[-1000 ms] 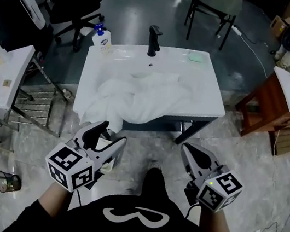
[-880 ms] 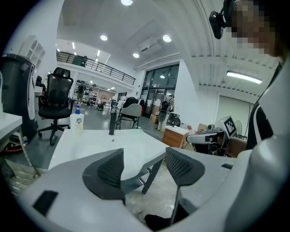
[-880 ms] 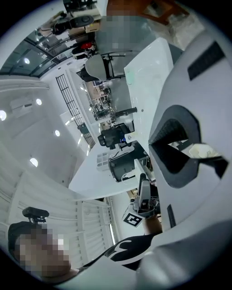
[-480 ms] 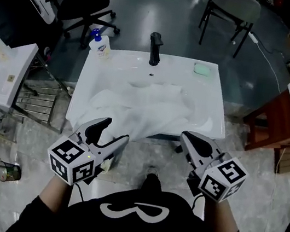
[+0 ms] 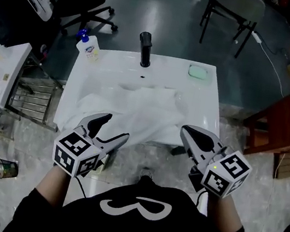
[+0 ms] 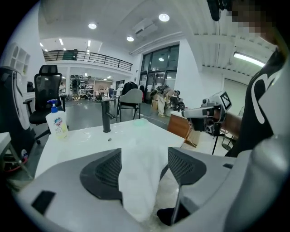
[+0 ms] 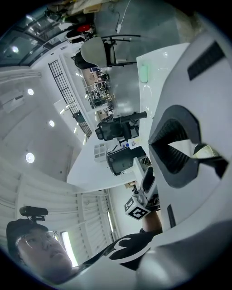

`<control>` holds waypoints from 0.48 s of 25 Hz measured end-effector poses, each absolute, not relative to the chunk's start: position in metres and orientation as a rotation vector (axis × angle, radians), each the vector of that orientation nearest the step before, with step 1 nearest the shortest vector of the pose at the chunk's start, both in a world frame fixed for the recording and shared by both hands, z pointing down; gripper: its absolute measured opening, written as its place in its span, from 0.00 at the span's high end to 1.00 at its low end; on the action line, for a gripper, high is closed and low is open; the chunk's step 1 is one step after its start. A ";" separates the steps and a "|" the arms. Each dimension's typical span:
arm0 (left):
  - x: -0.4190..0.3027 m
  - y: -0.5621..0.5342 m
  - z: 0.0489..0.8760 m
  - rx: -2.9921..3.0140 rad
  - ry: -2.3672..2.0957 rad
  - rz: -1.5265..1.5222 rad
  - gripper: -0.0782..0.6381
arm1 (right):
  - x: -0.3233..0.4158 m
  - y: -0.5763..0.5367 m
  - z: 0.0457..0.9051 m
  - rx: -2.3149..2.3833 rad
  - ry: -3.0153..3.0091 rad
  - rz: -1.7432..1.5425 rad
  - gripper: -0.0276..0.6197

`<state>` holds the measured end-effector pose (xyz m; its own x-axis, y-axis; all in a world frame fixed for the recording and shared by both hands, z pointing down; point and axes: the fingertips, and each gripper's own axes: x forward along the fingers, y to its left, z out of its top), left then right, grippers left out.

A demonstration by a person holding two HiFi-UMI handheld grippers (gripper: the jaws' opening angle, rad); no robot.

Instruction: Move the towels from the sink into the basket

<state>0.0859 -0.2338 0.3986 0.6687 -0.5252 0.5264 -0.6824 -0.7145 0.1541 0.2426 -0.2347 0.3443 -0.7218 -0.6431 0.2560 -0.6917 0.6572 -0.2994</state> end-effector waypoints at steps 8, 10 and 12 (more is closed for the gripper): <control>0.109 -0.260 0.446 2.511 -0.882 0.778 0.46 | 0.260 -0.262 0.371 1.076 -2.738 0.634 0.95; 0.112 -0.265 0.459 2.499 -0.871 0.805 0.46 | 0.262 -0.267 0.376 1.075 -2.747 0.659 0.95; 0.115 -0.268 0.469 2.496 -0.858 0.840 0.46 | 0.265 -0.269 0.381 1.075 -2.741 0.673 0.95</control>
<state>0.1150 -0.2680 0.4689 0.6369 -0.4292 0.6404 -0.6497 -0.7460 0.1462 0.2646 -0.2693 0.3811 -0.7401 -0.6166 0.2682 -0.6707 0.6485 -0.3599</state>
